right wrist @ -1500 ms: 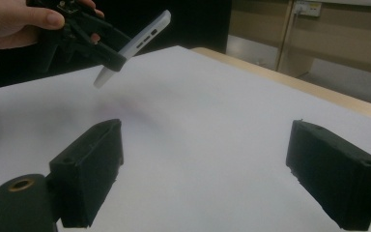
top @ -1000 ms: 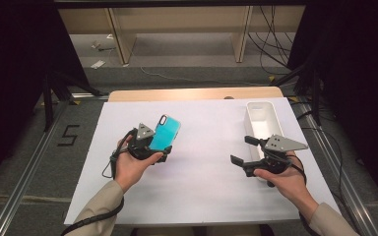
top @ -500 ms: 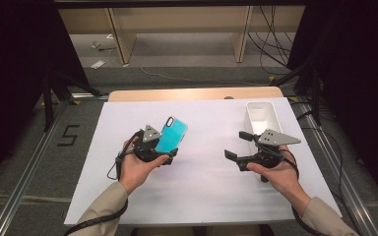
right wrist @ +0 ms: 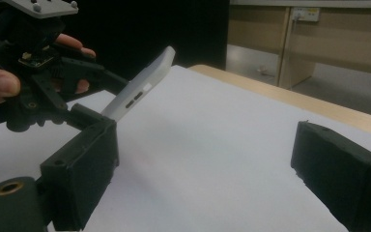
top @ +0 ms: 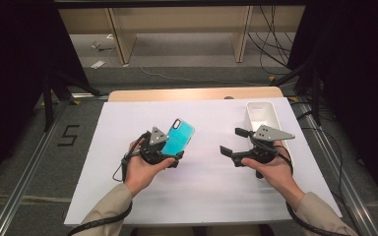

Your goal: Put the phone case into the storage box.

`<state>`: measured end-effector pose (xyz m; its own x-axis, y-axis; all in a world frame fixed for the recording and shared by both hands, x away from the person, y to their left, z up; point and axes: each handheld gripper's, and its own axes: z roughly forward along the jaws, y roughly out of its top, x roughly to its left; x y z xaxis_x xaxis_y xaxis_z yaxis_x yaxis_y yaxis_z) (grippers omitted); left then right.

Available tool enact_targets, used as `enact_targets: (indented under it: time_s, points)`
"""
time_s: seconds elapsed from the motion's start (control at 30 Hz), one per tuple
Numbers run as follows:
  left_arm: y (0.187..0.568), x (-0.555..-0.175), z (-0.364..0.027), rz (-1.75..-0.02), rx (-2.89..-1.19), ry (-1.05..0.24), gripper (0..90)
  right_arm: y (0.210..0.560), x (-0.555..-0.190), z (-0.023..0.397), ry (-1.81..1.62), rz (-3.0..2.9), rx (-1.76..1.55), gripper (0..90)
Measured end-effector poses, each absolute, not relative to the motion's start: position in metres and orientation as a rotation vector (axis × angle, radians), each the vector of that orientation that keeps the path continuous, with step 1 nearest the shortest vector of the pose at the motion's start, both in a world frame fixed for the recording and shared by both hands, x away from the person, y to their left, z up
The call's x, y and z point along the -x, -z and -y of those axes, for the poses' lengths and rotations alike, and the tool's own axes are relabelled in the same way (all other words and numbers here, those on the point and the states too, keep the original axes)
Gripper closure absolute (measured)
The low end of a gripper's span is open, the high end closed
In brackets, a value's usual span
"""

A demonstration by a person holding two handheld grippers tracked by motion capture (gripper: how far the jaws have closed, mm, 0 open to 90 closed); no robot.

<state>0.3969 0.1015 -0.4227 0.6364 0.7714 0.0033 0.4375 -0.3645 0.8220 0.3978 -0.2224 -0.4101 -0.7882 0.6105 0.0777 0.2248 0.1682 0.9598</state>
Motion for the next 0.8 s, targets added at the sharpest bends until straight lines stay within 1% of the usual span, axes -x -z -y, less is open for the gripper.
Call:
enact_targets:
  time_s: [0.8]
  points:
    - [0.427, -0.389, -0.074, -0.876, -2.044, -0.475, 17.2, 0.406, -0.416, 0.194, -1.7, -2.115, -0.835, 10.1]
